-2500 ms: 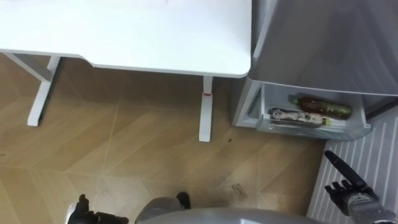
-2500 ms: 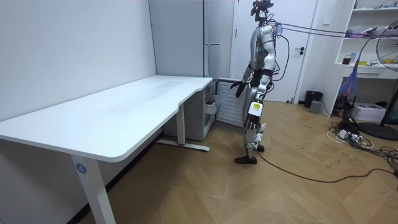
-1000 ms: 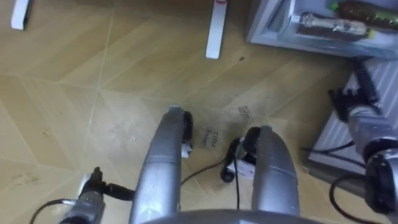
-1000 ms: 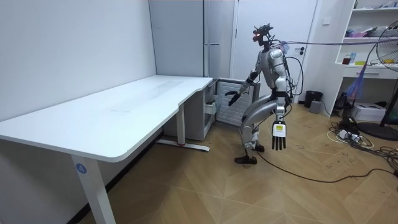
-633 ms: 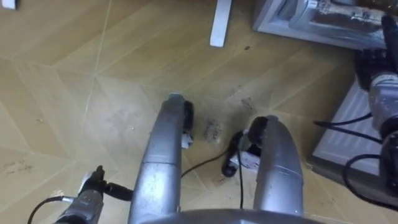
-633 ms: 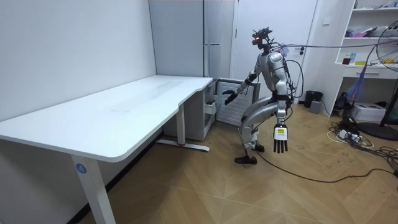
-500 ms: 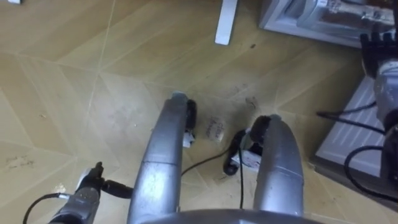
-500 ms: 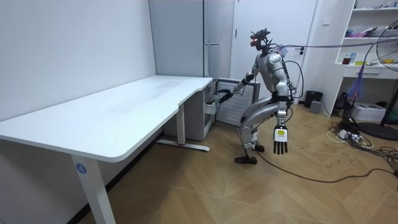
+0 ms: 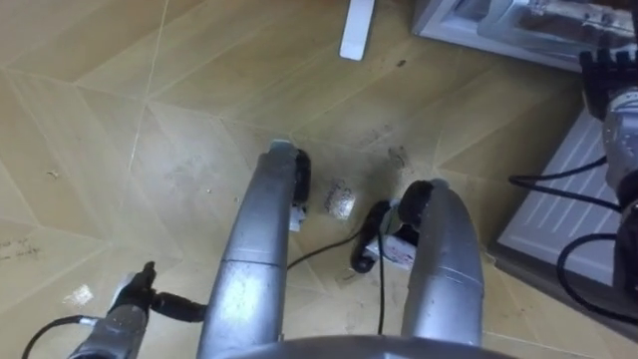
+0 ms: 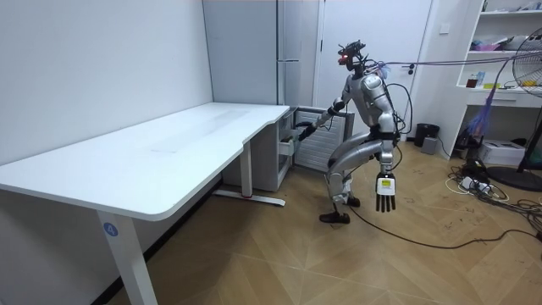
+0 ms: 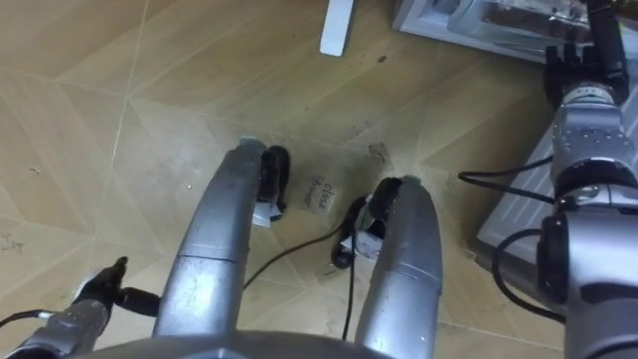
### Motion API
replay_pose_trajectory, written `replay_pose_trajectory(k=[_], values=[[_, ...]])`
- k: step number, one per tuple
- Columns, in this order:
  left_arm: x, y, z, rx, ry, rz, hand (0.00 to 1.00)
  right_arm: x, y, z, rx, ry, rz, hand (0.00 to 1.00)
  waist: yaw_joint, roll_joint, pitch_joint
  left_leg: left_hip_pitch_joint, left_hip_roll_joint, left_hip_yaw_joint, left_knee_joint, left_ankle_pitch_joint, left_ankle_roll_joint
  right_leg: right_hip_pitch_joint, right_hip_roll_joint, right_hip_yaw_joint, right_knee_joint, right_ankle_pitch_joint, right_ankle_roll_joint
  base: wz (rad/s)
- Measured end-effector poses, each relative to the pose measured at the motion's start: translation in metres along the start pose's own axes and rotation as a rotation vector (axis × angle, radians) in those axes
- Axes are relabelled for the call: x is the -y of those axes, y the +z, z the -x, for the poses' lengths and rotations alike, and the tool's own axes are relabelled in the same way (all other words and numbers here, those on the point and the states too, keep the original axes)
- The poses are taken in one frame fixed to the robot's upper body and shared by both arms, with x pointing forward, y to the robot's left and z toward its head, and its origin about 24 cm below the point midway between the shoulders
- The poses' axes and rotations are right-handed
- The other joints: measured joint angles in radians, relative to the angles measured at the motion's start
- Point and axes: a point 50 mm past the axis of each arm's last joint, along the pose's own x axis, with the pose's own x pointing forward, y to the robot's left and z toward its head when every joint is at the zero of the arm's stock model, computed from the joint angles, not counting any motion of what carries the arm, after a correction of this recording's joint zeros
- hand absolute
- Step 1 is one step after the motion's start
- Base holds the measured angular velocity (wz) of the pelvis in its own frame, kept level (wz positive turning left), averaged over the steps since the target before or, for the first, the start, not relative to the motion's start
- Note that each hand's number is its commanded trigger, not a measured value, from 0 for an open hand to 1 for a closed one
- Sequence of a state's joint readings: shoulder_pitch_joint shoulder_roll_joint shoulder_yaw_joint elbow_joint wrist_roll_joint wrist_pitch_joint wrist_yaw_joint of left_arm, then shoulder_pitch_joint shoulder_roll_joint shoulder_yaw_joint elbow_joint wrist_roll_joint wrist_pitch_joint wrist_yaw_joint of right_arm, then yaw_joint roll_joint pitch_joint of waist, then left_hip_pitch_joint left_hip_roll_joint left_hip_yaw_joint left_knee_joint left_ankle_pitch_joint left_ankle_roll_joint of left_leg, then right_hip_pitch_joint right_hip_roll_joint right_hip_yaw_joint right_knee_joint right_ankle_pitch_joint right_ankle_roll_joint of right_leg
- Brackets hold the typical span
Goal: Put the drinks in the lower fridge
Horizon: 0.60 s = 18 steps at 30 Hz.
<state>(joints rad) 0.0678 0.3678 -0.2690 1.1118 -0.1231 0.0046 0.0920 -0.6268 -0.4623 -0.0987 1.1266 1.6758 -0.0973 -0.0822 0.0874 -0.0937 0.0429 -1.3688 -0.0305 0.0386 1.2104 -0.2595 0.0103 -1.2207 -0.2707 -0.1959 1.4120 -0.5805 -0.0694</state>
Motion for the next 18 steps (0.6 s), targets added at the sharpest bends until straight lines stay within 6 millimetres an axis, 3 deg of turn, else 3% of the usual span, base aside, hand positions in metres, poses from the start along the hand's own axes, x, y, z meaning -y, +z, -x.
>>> replay_pose_trajectory(k=[5,8,14,18], values=[[-0.011,-0.032,0.008,-0.071,0.025,-0.012,0.00,-0.006,-0.003,0.001,0.020,-0.052,0.036,0.00,0.011,-0.005,0.0001,0.012,-0.006,0.000,0.008,0.000,0.001,0.011,-0.006,0.001,0.010,-0.005,0.001,0.00],[-0.015,-0.034,0.008,-0.075,0.034,-0.010,0.00,-0.005,-0.001,0.001,0.039,-0.083,0.049,0.00,0.024,-0.006,0.0008,0.025,-0.015,0.000,0.009,0.000,0.001,0.019,-0.007,0.009,0.024,-0.015,0.006,0.11],[-0.014,-0.040,0.011,-0.083,0.034,-0.014,0.00,-0.007,0.000,0.002,0.043,-0.114,0.086,0.00,0.047,-0.006,0.0015,0.032,-0.015,-0.015,0.031,0.002,-0.009,0.029,-0.016,-0.005,0.063,-0.037,-0.026,0.05],[-0.016,-0.051,0.015,-0.091,0.038,-0.037,0.00,-0.017,0.003,0.003,0.053,-0.109,0.081,0.00,0.074,-0.006,0.0015,0.038,-0.013,-0.023,0.043,0.003,-0.027,0.033,-0.021,-0.013,0.087,-0.049,-0.048,0.03]])
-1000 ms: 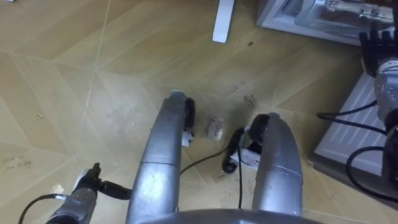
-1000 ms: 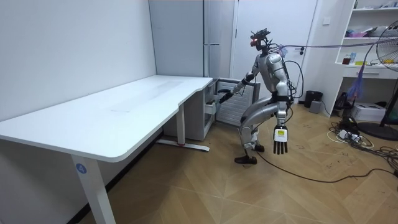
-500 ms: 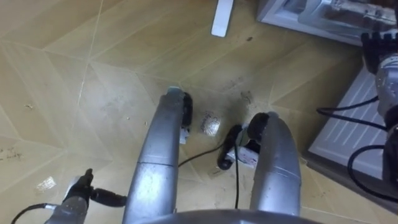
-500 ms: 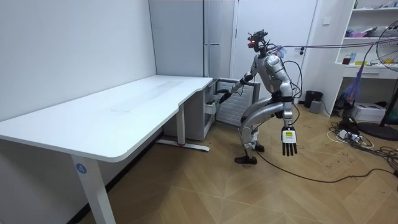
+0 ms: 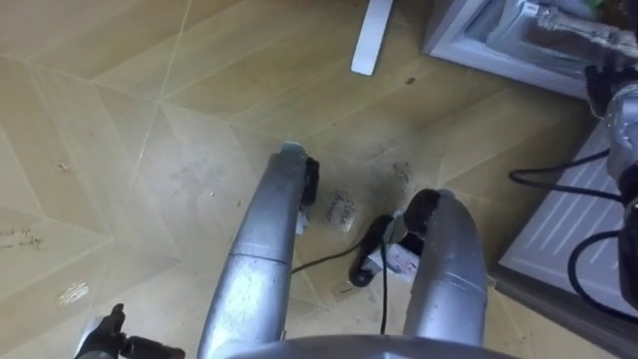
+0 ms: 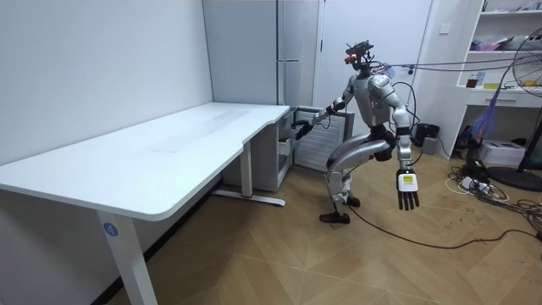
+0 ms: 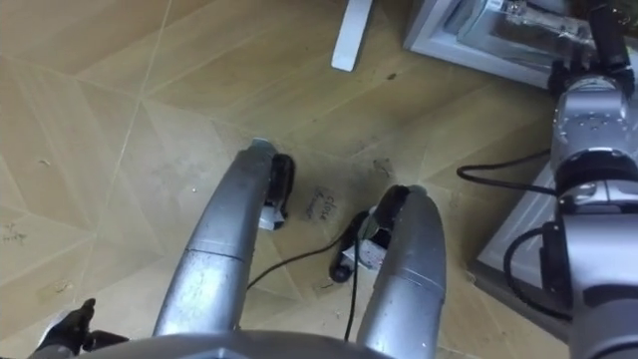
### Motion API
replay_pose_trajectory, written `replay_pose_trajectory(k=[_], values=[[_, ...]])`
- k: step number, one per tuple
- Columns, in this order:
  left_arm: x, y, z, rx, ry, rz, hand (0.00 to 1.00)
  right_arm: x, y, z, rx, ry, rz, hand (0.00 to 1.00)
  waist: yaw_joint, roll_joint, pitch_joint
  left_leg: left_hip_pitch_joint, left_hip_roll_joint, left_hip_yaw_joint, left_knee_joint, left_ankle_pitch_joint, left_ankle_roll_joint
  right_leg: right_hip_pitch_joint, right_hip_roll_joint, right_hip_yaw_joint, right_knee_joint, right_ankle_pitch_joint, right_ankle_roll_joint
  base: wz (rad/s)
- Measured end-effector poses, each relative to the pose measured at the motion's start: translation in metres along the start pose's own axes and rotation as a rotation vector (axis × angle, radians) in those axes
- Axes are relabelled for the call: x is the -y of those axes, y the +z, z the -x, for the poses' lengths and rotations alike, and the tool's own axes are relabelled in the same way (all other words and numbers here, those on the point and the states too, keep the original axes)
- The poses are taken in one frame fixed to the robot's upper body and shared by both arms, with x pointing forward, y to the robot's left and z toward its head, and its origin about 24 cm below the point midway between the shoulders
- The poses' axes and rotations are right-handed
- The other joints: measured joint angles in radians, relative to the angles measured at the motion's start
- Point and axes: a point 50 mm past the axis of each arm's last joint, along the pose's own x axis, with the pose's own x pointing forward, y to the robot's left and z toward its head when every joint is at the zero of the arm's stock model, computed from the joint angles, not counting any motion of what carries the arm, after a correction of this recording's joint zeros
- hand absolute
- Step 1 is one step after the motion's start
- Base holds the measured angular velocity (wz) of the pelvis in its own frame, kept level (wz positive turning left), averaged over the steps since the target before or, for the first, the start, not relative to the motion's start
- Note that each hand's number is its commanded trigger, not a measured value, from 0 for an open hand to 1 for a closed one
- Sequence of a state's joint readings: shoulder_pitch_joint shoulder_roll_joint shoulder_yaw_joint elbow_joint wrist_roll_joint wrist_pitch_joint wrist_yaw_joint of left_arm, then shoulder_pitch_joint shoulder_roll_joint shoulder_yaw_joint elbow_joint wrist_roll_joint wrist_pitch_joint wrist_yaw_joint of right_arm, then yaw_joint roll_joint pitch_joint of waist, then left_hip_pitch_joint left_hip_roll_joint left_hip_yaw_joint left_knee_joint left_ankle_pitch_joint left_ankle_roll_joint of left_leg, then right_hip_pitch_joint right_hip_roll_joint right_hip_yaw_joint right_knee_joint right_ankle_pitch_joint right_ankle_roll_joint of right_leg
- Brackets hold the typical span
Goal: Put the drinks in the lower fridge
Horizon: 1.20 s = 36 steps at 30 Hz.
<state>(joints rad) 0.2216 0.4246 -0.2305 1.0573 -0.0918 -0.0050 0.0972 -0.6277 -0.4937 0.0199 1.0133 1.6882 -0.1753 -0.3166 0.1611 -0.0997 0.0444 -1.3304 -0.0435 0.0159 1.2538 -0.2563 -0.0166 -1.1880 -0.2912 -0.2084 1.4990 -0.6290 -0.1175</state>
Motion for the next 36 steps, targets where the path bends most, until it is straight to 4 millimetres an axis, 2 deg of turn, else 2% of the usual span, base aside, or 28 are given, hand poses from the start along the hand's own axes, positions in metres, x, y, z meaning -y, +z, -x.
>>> replay_pose_trajectory(k=[2,7,12,15,16,17,20,25,29,36], values=[[-0.003,-0.006,0.002,-0.007,0.005,-0.019,0.00,-0.002,0.003,0.000,0.011,-0.003,-0.002,0.00,0.013,0.000,0.0000,-0.001,0.000,-0.011,0.000,0.004,-0.010,0.003,0.000,-0.012,0.004,-0.004,-0.009,0.08],[-0.005,-0.017,0.007,-0.012,0.011,-0.011,0.00,-0.014,0.002,0.004,0.004,0.019,-0.009,0.00,0.016,0.001,0.0000,0.005,0.001,-0.032,0.000,0.008,-0.026,0.022,-0.003,-0.037,0.005,-0.014,-0.030,0.06],[-0.009,-0.011,0.007,0.018,0.018,-0.023,0.00,-0.024,0.006,0.006,0.022,0.056,0.020,0.00,0.037,0.004,0.0002,0.020,-0.002,-0.050,0.000,0.008,-0.039,0.051,-0.007,-0.064,0.005,-0.027,-0.050,0.07],[-0.009,-0.012,0.008,0.021,0.016,-0.024,0.00,-0.031,0.006,0.007,0.021,0.083,0.015,0.00,0.037,0.004,0.0007,0.019,-0.003,-0.065,0.003,0.009,-0.046,0.062,-0.007,-0.082,0.005,-0.031,-0.054,0.10],[-0.008,-0.011,0.009,0.029,0.012,-0.024,0.00,-0.039,0.006,0.008,0.020,0.131,0.013,0.00,0.037,0.008,0.0029,0.017,-0.004,-0.070,0.004,0.009,-0.048,0.063,-0.007,-0.088,0.005,-0.031,-0.055,0.08],[-0.007,-0.009,0.009,0.039,0.010,-0.023,0.00,-0.050,0.006,0.011,0.020,0.186,0.019,0.00,0.038,0.013,0.0063,0.017,-0.003,-0.075,0.005,0.009,-0.049,0.066,-0.007,-0.093,0.005,-0.031,-0.055,0.08],[-0.007,-0.001,0.010,0.078,0.007,-0.019,0.00,-0.056,0.003,0.012,0.013,0.222,0.050,0.00,0.052,0.022,0.0067,0.016,-0.004,-0.078,0.005,0.007,-0.051,0.069,-0.011,-0.097,0.003,-0.033,-0.052,0.08],[-0.003,0.004,0.016,0.125,-0.008,-0.016,0.00,-0.056,0.004,0.012,0.025,0.228,0.049,0.00,0.053,0.027,0.0063,0.013,-0.007,-0.068,0.000,0.007,-0.050,0.072,-0.030,-0.098,-0.002,-0.035,-0.050,0.03],[-0.003,0.003,0.020,0.135,-0.017,-0.021,0.00,-0.056,0.004,0.012,0.024,0.227,0.050,0.00,0.042,0.033,0.0064,0.016,-0.006,-0.056,-0.001,0.007,-0.049,0.081,-0.036,-0.098,-0.003,-0.038,-0.039,0.05],[-0.007,-0.002,0.023,0.123,-0.028,-0.040,0.00,-0.054,0.004,0.011,0.029,0.226,0.051,0.00,0.038,0.040,0.0062,0.021,-0.019,-0.058,-0.006,0.007,-0.049,0.090,-0.041,-0.103,-0.008,-0.041,-0.034,0.03]])
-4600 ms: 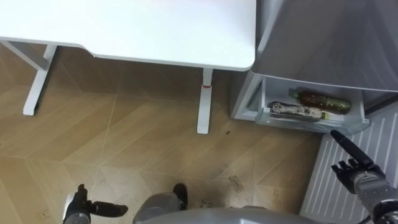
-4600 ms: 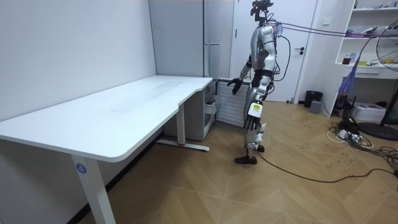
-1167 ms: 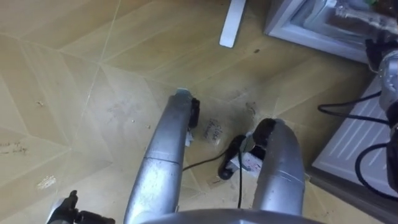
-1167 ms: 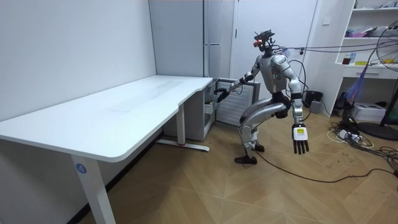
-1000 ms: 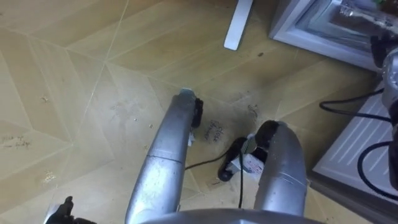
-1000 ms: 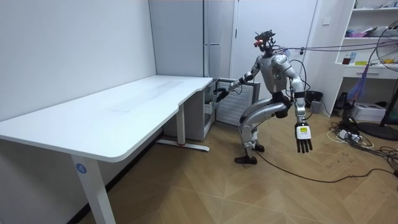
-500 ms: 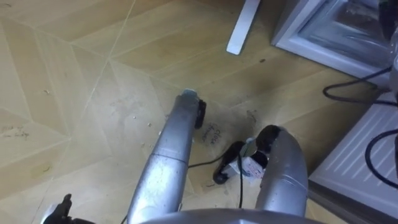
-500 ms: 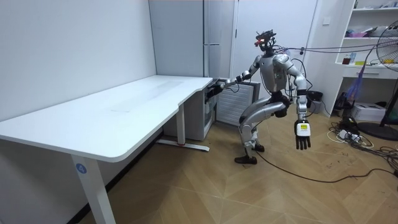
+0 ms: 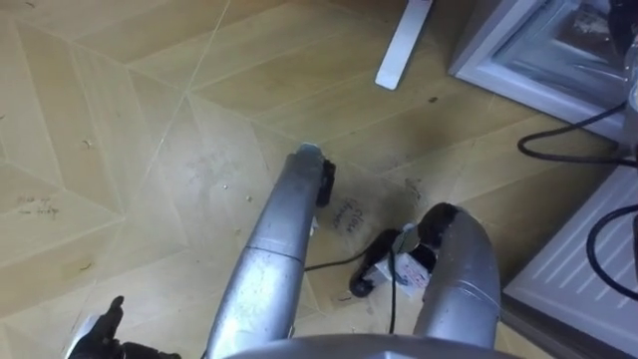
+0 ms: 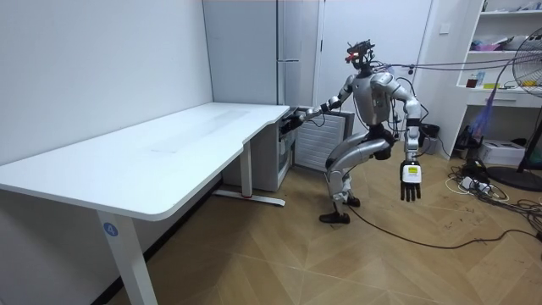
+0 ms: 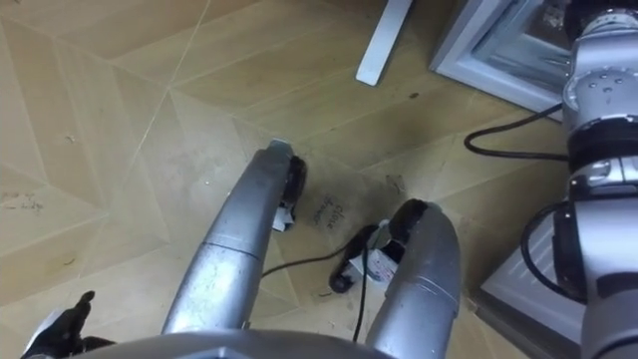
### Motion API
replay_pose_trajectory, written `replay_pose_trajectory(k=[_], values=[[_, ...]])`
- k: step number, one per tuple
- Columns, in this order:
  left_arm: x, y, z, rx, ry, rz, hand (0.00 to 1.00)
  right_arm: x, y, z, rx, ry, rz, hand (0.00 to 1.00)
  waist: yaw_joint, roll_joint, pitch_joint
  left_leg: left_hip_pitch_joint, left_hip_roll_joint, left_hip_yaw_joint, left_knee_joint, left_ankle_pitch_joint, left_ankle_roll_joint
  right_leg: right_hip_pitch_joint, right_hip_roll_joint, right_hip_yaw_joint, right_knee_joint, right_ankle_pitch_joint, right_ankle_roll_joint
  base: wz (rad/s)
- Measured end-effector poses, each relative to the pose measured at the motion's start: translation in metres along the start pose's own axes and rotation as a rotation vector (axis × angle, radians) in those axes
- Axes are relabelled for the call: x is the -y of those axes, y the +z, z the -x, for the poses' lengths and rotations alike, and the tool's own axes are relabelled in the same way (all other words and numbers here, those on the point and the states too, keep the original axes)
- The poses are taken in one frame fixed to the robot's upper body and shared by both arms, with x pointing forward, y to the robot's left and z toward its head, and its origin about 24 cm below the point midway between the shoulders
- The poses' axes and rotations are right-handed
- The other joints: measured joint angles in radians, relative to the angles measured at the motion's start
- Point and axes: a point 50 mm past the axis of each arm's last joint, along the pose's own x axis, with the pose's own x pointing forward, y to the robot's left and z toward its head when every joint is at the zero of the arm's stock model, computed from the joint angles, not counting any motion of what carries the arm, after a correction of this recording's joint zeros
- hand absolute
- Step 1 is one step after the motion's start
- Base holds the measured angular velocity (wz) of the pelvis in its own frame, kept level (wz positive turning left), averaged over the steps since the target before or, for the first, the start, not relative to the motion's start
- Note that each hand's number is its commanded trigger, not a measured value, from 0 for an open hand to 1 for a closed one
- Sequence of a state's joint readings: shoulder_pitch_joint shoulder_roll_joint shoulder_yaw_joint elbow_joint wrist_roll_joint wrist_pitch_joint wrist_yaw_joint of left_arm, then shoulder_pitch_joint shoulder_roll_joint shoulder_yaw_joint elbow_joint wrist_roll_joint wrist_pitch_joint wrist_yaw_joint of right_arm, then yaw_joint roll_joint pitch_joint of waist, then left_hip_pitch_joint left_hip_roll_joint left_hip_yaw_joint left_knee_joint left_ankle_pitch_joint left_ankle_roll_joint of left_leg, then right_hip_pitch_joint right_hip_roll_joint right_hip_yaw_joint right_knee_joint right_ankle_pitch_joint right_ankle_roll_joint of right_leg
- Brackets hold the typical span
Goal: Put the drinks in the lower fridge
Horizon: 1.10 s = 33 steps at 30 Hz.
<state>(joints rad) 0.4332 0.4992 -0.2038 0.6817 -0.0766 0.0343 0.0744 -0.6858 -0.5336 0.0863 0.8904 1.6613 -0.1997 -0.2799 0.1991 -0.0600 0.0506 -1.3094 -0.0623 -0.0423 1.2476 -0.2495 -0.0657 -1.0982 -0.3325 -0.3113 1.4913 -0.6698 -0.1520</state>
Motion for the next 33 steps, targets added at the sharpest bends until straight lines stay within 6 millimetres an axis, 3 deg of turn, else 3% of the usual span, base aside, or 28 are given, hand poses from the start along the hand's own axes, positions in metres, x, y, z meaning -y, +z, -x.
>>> replay_pose_trajectory(k=[4,9,10,13,15,19,24,26,30,33], values=[[0.001,-0.001,0.000,-0.008,-0.008,-0.004,0.00,0.007,0.000,0.000,-0.002,0.009,0.009,0.00,-0.002,0.000,0.0001,0.011,0.001,-0.003,-0.021,0.000,0.000,0.014,0.001,-0.009,-0.018,0.003,0.001,0.05],[-0.002,-0.003,0.001,-0.017,-0.015,-0.010,0.00,0.044,0.002,0.000,-0.022,0.009,0.094,0.00,0.003,0.000,-0.0006,0.064,0.022,-0.017,-0.100,0.011,-0.008,0.097,0.008,-0.069,-0.114,0.023,-0.001,0.15],[-0.002,-0.004,0.001,-0.025,-0.017,-0.010,0.00,0.054,0.000,0.001,-0.043,0.016,0.136,0.00,0.009,0.000,-0.0006,0.084,0.035,-0.019,-0.122,0.015,-0.006,0.119,0.028,-0.074,-0.147,0.033,0.007,-0.05],[-0.004,-0.009,0.001,-0.050,-0.014,-0.011,0.00,0.081,-0.007,0.005,-0.136,0.020,0.274,0.00,0.021,-0.008,-0.0004,0.155,0.034,-0.034,-0.186,0.037,0.000,0.186,0.060,-0.078,-0.229,0.060,0.014,-0.10],[-0.006,-0.010,0.001,-0.050,-0.012,0.006,0.00,0.096,-0.007,0.009,-0.172,0.010,0.319,0.00,0.020,-0.017,-0.0013,0.193,0.032,-0.041,-0.231,0.041,-0.003,0.230,0.062,-0.099,-0.283,0.075,0.014,0.04],[-0.010,-0.009,-0.005,-0.069,-0.015,0.036,0.00,0.134,-0.004,0.020,-0.242,-0.019,0.397,0.00,0.008,-0.031,-0.0020,0.290,0.033,-0.055,-0.324,0.050,0.010,0.342,0.096,-0.120,-0.420,0.106,0.045,0.08],[-0.013,-0.001,-0.013,-0.073,0.001,0.085,0.00,0.178,0.002,0.038,-0.339,-0.094,0.480,0.00,-0.005,-0.028,-0.0030,0.404,0.051,-0.048,-0.394,0.039,0.027,0.485,0.141,-0.132,-0.572,0.139,0.086,0.00],[-0.010,0.006,-0.019,-0.069,0.007,0.130,0.00,0.205,0.006,0.054,-0.385,-0.151,0.498,0.00,-0.007,-0.028,-0.0047,0.475,0.048,-0.040,-0.450,0.039,0.034,0.557,0.156,-0.133,-0.646,0.159,0.106,0.04],[0.002,0.009,-0.022,-0.076,-0.004,0.171,0.00,0.238,0.005,0.077,-0.447,-0.221,0.502,0.00,-0.014,-0.022,-0.0097,0.575,0.046,-0.025,-0.530,0.045,0.047,0.648,0.168,-0.125,-0.746,0.192,0.125,-0.06],[0.014,0.007,-0.022,-0.093,-0.029,0.186,0.00,0.262,-0.014,0.100,-0.532,-0.272,0.500,0.00,-0.031,-0.010,-0.0219,0.661,0.052,-0.013,-0.591,0.046,0.049,0.727,0.182,-0.117,-0.833,0.221,0.134,-0.14]])
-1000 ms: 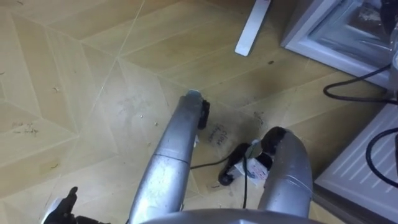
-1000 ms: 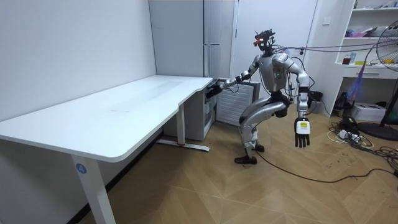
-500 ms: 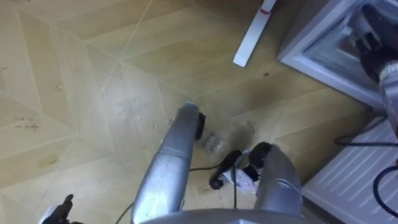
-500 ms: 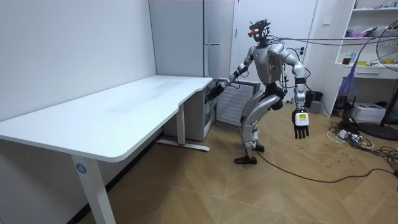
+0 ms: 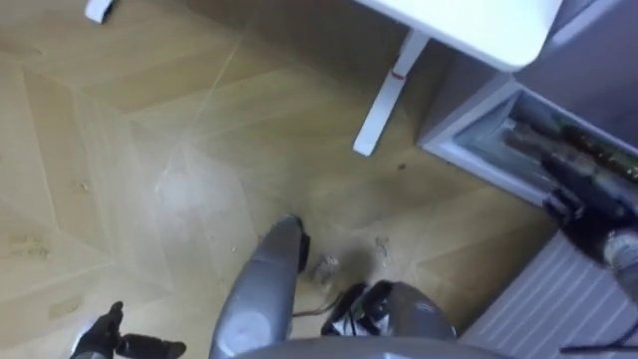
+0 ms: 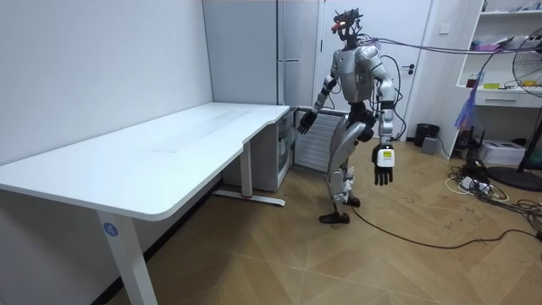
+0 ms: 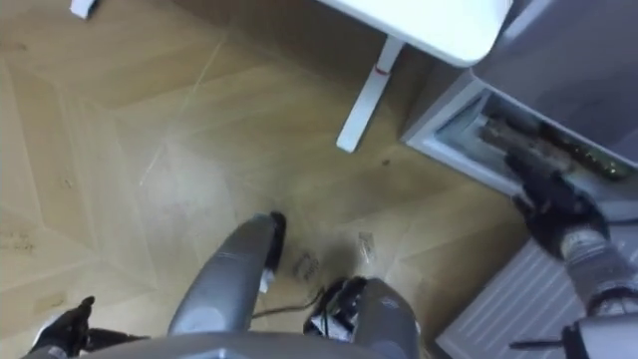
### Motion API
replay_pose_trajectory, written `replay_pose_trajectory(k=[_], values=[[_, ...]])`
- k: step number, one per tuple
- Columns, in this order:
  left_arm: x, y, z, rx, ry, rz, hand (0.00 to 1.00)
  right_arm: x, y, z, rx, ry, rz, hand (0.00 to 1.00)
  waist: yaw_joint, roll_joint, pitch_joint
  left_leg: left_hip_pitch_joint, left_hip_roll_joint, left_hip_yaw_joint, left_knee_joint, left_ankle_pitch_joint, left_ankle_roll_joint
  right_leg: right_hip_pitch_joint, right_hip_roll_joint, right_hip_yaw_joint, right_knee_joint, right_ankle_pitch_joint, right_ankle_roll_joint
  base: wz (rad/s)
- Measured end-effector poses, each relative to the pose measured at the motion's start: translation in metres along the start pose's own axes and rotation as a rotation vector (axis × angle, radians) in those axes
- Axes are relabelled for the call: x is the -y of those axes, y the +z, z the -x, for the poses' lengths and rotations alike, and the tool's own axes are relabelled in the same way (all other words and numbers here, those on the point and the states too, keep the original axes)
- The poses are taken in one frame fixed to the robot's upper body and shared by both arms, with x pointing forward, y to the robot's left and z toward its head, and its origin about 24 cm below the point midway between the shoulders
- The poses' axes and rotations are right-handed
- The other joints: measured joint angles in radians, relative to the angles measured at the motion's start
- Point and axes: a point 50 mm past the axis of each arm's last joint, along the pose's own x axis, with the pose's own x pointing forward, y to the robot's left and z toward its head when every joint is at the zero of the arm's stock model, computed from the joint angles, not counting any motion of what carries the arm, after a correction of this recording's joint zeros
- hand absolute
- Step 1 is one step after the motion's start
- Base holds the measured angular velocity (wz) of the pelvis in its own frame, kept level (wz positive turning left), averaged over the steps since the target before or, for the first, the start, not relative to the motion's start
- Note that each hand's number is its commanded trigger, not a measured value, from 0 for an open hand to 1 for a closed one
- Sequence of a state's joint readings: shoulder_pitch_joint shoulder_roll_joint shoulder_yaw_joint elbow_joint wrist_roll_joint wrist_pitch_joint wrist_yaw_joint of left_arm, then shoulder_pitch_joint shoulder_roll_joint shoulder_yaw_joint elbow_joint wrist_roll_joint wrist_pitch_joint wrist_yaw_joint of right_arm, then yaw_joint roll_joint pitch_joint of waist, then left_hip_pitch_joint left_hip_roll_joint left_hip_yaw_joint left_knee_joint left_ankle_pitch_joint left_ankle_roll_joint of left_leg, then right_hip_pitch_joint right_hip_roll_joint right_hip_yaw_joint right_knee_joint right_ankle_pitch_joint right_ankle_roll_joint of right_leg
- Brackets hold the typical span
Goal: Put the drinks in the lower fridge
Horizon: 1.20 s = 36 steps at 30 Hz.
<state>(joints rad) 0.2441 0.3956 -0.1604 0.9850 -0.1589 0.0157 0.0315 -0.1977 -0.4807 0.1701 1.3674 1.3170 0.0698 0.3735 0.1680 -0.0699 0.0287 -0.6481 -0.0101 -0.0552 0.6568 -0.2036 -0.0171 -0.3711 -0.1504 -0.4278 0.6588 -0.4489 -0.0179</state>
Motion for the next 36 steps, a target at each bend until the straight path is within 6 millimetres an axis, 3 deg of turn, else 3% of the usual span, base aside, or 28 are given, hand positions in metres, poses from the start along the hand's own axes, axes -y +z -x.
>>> replay_pose_trajectory(k=[1,3,5,8,11,16,24,36], values=[[0.006,0.000,-0.001,-0.005,-0.013,0.012,0.00,0.008,-0.016,0.003,-0.051,-0.014,-0.006,0.00,-0.015,0.005,-0.0053,0.028,-0.001,0.005,-0.018,0.000,0.001,0.027,0.003,0.003,-0.024,0.006,0.005,-0.09],[0.013,-0.004,-0.001,-0.020,-0.025,0.023,0.00,0.013,-0.036,0.006,-0.113,-0.021,0.001,0.00,-0.020,0.011,-0.0083,0.083,0.001,0.020,-0.053,0.003,0.004,0.077,0.013,0.012,-0.075,0.022,0.012,-0.15],[0.023,-0.013,0.000,-0.054,-0.040,0.036,0.00,0.029,-0.059,0.016,-0.179,-0.063,0.004,0.00,-0.029,0.028,-0.0183,0.158,0.003,0.033,-0.105,0.004,0.006,0.156,0.027,0.015,-0.160,0.052,0.023,-0.17],[0.025,-0.014,0.000,-0.056,-0.039,0.056,0.00,0.041,-0.084,0.026,-0.243,-0.104,-0.004,0.00,-0.034,0.020,-0.0158,0.240,0.002,0.052,-0.162,0.006,0.008,0.233,0.032,0.023,-0.237,0.077,0.030,-0.15],[0.030,-0.012,0.000,-0.048,-0.017,0.067,0.00,0.038,-0.098,0.027,-0.268,-0.089,-0.022,0.00,-0.057,0.014,-0.0162,0.288,0.001,0.061,-0.200,0.007,0.008,0.286,0.044,0.030,-0.303,0.100,0.037,-0.11],[0.039,-0.010,0.000,-0.037,-0.001,0.045,0.00,0.032,-0.106,0.026,-0.294,-0.067,0.033,0.00,-0.085,-0.003,-0.0128,0.351,-0.001,0.082,-0.242,0.007,0.009,0.346,0.048,0.044,-0.357,0.125,0.043,-0.09],[0.038,-0.012,0.001,-0.051,0.067,0.096,0.00,0.025,-0.096,0.021,-0.240,-0.072,0.085,0.00,-0.103,-0.014,-0.0123,0.427,0.011,0.112,-0.289,0.007,0.009,0.426,0.073,0.088,-0.468,0.190,0.049,-0.20],[0.041,-0.007,0.000,-0.035,0.091,0.161,0.00,0.028,-0.091,0.022,-0.175,-0.111,0.092,0.00,-0.160,-0.012,-0.0199,0.472,0.015,0.127,-0.311,0.014,0.016,0.458,0.073,0.110,-0.471,0.201,0.049,-0.05]])
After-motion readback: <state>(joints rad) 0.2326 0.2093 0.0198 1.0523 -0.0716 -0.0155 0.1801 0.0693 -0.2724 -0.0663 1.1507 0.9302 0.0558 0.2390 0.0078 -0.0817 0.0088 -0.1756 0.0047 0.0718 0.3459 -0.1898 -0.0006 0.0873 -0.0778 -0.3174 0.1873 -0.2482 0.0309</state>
